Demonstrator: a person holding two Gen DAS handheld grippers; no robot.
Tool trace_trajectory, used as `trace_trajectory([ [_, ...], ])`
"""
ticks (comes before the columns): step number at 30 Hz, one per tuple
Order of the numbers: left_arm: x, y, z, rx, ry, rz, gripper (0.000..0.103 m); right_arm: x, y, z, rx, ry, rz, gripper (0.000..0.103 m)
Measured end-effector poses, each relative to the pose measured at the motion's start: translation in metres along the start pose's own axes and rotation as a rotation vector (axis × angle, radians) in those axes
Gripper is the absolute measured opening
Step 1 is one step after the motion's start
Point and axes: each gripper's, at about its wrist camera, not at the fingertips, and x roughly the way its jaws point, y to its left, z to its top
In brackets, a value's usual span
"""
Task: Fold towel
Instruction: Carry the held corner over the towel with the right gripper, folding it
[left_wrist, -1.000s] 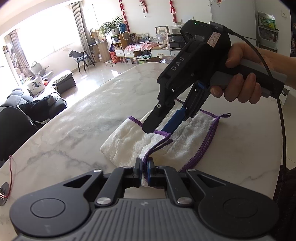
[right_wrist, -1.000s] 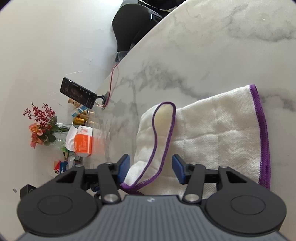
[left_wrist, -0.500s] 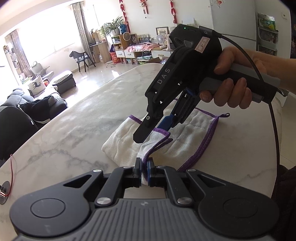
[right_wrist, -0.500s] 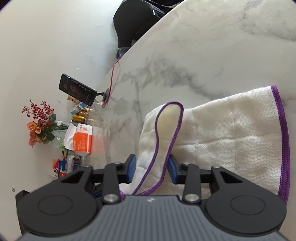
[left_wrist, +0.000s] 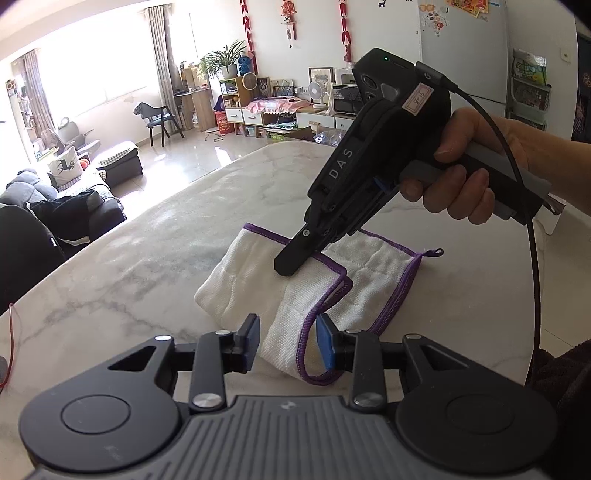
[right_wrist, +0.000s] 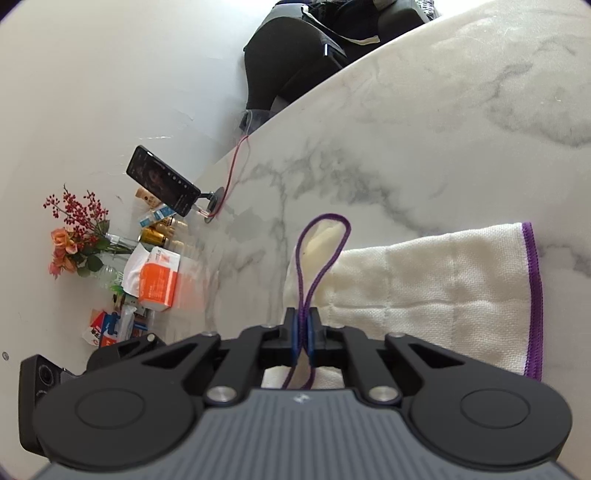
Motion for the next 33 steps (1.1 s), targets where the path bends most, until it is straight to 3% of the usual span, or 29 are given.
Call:
trace_trajectory([
  [11,0.006,0.002,0.005,-0.031,0.012,-0.018,0.037,-0.028,-0.01,-0.004,-0.015,-0.038,-0.035,0.005],
  [16,0.008,0.003,0.006,-0.063,0.004,-0.084,0.048,-0.038,-0.016,-0.004,-0.014,-0.048,-0.057,0.005],
  [33,0.022,-0.007,0.014,-0.049,0.016,-0.14,0.049,-0.058,-0.03,-0.007,-0.043,-0.024,-0.101,0.005],
])
